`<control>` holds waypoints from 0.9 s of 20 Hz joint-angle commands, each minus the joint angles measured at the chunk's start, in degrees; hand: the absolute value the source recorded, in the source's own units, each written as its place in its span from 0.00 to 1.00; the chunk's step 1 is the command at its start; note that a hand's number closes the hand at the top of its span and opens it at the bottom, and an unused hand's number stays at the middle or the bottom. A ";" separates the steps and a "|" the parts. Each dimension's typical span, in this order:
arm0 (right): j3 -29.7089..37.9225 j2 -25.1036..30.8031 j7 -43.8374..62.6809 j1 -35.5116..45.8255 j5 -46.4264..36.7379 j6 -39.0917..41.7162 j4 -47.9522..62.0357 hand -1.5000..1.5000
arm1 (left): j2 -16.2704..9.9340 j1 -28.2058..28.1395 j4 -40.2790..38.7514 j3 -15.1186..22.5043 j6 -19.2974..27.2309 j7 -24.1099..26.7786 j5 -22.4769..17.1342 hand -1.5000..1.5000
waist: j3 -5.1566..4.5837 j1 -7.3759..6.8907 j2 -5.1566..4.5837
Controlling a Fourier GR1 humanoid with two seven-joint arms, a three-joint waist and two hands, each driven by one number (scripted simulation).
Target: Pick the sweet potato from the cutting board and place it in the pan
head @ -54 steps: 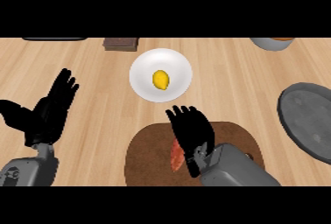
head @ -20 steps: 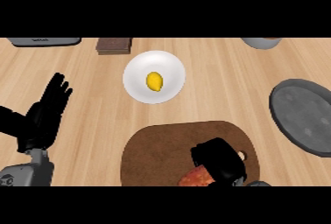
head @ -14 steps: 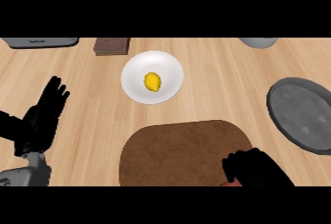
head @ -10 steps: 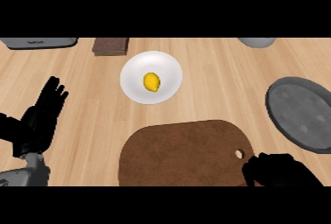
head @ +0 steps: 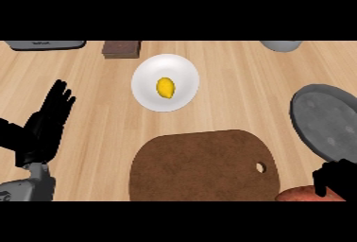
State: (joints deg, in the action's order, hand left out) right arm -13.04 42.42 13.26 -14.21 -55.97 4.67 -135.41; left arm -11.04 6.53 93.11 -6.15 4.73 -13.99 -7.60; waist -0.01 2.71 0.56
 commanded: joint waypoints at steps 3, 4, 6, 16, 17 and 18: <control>11.80 -3.08 2.20 -1.33 14.02 3.45 -7.85 1.00 | 0.88 -0.99 1.42 1.65 -0.27 0.09 0.74 0.50 | -0.02 -1.41 -0.26; 14.71 -3.48 -2.38 -1.79 15.60 0.35 -3.46 1.00 | 0.55 0.92 -1.70 0.59 0.04 1.52 1.08 0.50 | 0.05 -0.89 -0.42; 19.37 -3.75 -3.34 2.43 18.71 2.30 1.14 1.00 | 0.60 2.25 -1.08 0.89 -0.13 -0.57 0.39 0.50 | 0.04 -1.62 -0.52; 39.24 1.64 -23.40 14.56 34.58 4.37 36.18 1.00 | -0.23 4.12 -3.31 0.16 -2.12 0.19 -0.33 0.50 | 0.05 -2.95 -0.74; 36.52 2.11 -25.66 17.71 33.19 4.00 41.29 1.00 | 1.09 7.36 -6.16 0.87 -0.41 1.20 1.20 0.50 | 0.06 -3.24 -0.95; 36.20 0.47 -31.85 16.06 31.00 1.03 45.07 1.00 | 0.83 4.10 -4.03 0.67 -1.28 1.56 0.63 0.50 | 0.08 -3.36 -0.82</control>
State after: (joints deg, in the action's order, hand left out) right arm 21.78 42.60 -8.65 -1.46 -25.45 7.50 -103.38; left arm -10.38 10.19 90.07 -5.37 3.70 -13.26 -7.14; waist 0.05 -0.09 -0.15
